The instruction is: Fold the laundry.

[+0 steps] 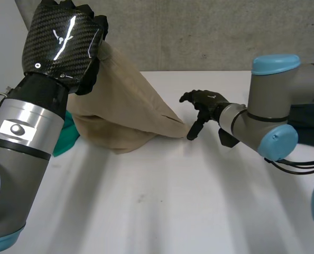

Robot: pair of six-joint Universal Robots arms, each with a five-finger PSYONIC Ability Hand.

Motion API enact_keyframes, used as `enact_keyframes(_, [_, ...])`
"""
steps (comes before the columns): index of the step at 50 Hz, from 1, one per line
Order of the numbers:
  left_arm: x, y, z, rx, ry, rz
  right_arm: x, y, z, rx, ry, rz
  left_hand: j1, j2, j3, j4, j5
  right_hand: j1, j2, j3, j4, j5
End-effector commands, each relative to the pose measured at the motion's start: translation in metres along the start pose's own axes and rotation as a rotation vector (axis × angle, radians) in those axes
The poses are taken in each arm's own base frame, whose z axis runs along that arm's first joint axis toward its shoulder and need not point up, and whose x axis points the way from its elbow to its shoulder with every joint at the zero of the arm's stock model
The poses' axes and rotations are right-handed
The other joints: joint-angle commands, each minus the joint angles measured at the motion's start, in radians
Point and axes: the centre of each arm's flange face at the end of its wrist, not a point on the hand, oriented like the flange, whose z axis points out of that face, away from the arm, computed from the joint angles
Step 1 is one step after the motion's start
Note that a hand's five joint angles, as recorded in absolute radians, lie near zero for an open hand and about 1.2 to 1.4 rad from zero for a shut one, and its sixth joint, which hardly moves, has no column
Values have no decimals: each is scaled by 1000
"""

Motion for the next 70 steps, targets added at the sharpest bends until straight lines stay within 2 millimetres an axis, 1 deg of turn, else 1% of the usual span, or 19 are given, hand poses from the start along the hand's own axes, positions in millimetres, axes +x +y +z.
enact_keyframes(1, [-1, -6, -2, 7, 1, -6, -2, 16, 4, -9, -29, 30, 270, 199, 203, 194, 258, 30, 16, 20, -2, -8])
enact_keyframes(11, [-1, -11, -4, 14, -2, -12, -2, 40, 39, 28, -58, 180, 270, 199, 203, 194, 258, 117, 104, 108, 86, 80])
enact_keyframes(14, [-1, -11, -4, 13, -1, -12, -7, 45, 49, 41, -73, 195, 270, 199, 203, 194, 258, 510, 496, 501, 478, 473])
enact_keyframes(17, [-2, -11, -4, 14, -2, -13, -7, 41, 52, 58, -66, 185, 270, 199, 203, 194, 258, 1091, 1077, 1081, 1059, 1054])
enact_keyframes(21, [-2, -11, -5, 4, 0, -12, 2, 20, 43, 100, -20, 170, 270, 199, 203, 194, 258, 1188, 1175, 1179, 1156, 1151])
enact_keyframes(26, [-5, -10, -7, -21, 2, -10, 24, -36, -3, 164, 80, -16, 270, 199, 203, 194, 258, 1188, 1175, 1179, 1156, 1151])
enact_keyframes(27, [-5, -9, -8, -29, 2, -8, 29, -57, -25, 182, 117, -157, 270, 199, 203, 194, 258, 1188, 1175, 1179, 1156, 1151])
enact_keyframes(31, [-11, -8, -10, -65, -1, 0, 25, -86, -78, 166, 193, -496, 270, 199, 203, 194, 258, 1188, 1175, 1179, 1156, 1151])
enact_keyframes(35, [-23, -5, -11, -111, -23, 13, 15, -99, -115, 135, 234, -676, 270, 199, 203, 194, 258, 1188, 1175, 1179, 1156, 1151])
enact_keyframes(41, [-36, 3, -14, -198, -58, 23, -1, -125, -166, 150, 255, -700, 270, 199, 203, 194, 258, 1188, 1175, 1179, 1156, 1151])
enact_keyframes(44, [-32, 11, -16, -239, -37, 12, -8, -124, -177, 125, 219, -702, 270, 199, 203, 194, 258, 1188, 1175, 1179, 1156, 1151])
enact_keyframes(49, [-10, 46, -12, -343, 30, -24, -6, -100, -158, 13, 166, -717, 270, 199, 203, 194, 258, 1188, 1175, 1179, 1156, 1151])
enact_keyframes(54, [8, 93, 6, -444, 73, -34, 5, -73, -117, -90, 153, -735, 270, 199, 203, 194, 258, 1188, 1175, 1179, 1156, 1151])
enact_keyframes(55, [13, 108, 14, -464, 76, -30, 7, -71, -112, -97, 164, -733, 270, 199, 203, 194, 258, 1188, 1175, 1179, 1156, 1151])
enact_keyframes(59, [13, 130, 47, -450, 38, -17, 21, -72, -81, -67, 239, -734, 270, 199, 203, 194, 258, 1188, 1175, 1179, 1156, 1151])
enact_keyframes(62, [7, 132, 72, -395, 1, -6, 19, -94, -58, 101, 298, -751, 270, 199, 203, 194, 258, 1188, 1175, 1179, 1156, 1151])
enact_keyframes(65, [-10, 117, 110, -242, -73, 22, 21, -120, -47, 267, 357, -763, 270, 199, 203, 194, 258, 1188, 1175, 1179, 1156, 1151])
enact_keyframes(67, [-30, 94, 140, -65, -165, 50, 18, -153, -43, 468, 415, -776, 270, 199, 203, 194, 258, 1188, 1175, 1179, 1156, 1151])
enact_keyframes(70, [-51, 65, 161, 119, -260, 72, 14, -198, -50, 739, 498, -784, 270, 199, 203, 194, 258, 1188, 1175, 1179, 1156, 1151])
